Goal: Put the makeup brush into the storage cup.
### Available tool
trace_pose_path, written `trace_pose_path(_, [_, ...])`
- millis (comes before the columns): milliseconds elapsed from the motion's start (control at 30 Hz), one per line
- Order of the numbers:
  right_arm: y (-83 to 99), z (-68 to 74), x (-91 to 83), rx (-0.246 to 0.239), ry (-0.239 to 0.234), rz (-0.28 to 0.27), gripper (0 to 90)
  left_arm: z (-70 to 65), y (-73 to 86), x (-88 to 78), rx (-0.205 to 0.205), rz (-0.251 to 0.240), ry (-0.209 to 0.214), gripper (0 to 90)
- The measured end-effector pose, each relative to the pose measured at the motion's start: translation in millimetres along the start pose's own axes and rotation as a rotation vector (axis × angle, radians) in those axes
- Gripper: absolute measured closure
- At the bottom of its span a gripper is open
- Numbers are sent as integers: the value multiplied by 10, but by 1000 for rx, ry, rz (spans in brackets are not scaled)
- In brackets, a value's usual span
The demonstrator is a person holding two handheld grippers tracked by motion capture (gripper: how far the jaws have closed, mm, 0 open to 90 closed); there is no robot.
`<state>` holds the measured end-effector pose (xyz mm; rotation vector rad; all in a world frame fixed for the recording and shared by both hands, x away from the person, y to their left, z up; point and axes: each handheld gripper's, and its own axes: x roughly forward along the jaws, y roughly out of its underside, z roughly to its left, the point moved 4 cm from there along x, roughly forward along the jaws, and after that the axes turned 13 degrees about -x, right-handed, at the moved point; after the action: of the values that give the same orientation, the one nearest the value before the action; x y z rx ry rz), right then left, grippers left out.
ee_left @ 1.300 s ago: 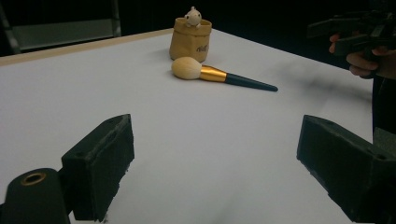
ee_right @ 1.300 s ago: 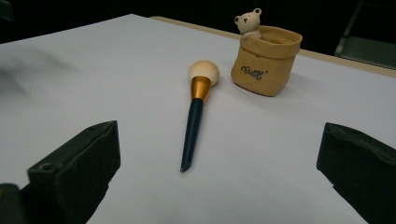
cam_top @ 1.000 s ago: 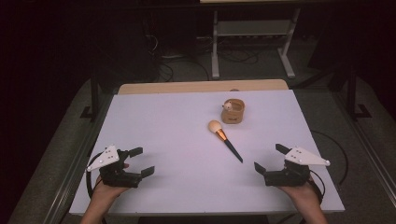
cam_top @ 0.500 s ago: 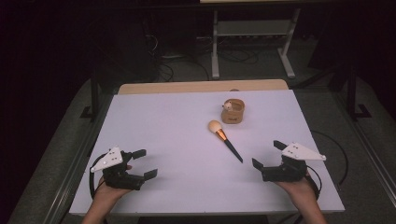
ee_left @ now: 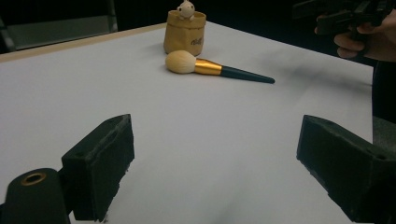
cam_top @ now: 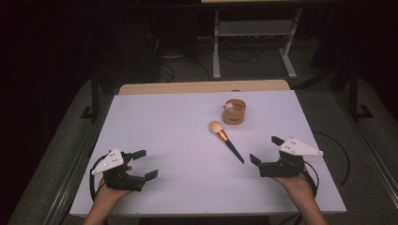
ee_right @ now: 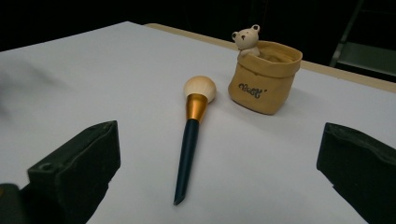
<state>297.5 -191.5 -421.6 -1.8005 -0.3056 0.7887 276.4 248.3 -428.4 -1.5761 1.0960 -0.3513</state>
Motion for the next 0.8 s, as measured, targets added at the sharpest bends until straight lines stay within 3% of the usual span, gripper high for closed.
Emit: trace_pose_path(800, [-240, 35, 287, -17, -33, 1, 0, 7, 9, -26, -6, -5, 3, 108])
